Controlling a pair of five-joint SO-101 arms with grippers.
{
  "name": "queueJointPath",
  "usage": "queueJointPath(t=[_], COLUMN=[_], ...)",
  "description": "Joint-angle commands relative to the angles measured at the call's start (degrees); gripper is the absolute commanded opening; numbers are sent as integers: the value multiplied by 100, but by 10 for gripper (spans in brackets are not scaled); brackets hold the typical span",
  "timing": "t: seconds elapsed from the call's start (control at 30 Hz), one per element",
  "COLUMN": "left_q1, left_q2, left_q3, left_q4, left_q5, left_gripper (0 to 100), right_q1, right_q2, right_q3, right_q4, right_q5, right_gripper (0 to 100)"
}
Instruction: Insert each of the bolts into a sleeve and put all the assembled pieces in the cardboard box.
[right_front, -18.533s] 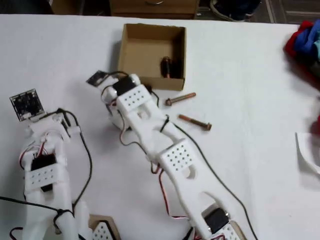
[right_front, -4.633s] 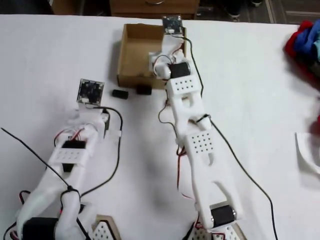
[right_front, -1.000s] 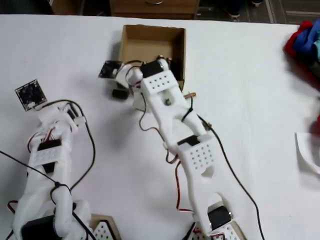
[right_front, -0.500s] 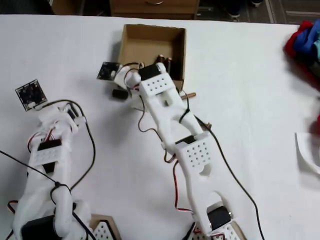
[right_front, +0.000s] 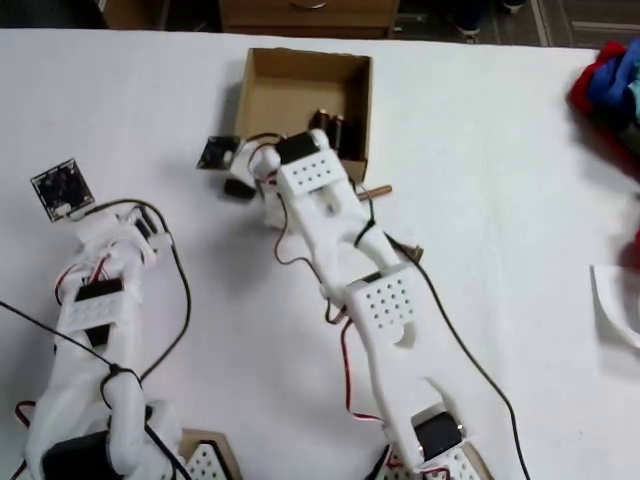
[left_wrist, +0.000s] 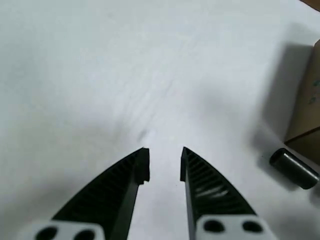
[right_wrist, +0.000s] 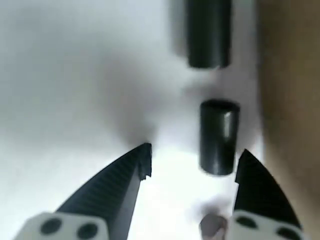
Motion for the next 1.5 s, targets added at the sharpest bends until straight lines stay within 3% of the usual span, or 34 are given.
queueJointPath(t=[0.0,0.2,0.7,0.77,0.93,1.13,1.47], left_q1=[62,62,62,62,62,62,62], left_q2=[9,9,9,9,9,9,9], left_q3=[-242,-242,-242,-242,-242,-242,-242], left_q4=[-114,-114,-114,-114,-114,-114,-114], left_q5=[35,35,35,35,35,35,35], left_gripper=[123,123,123,123,123,123,123], right_q1=[-13,-22,-31,-31,-40,-259,-1059], right_q2=[-48,13,1130,1200,1165,1165,497], right_q3=[-659,-1697,-1793,-1793,-1793,-1758,-1741], right_q4=[708,1042,-154,-145,198,1174,1156], right_q5=[35,26,-18,-9,-9,-26,-1196], right_gripper=[265,265,264,233,8,21,22])
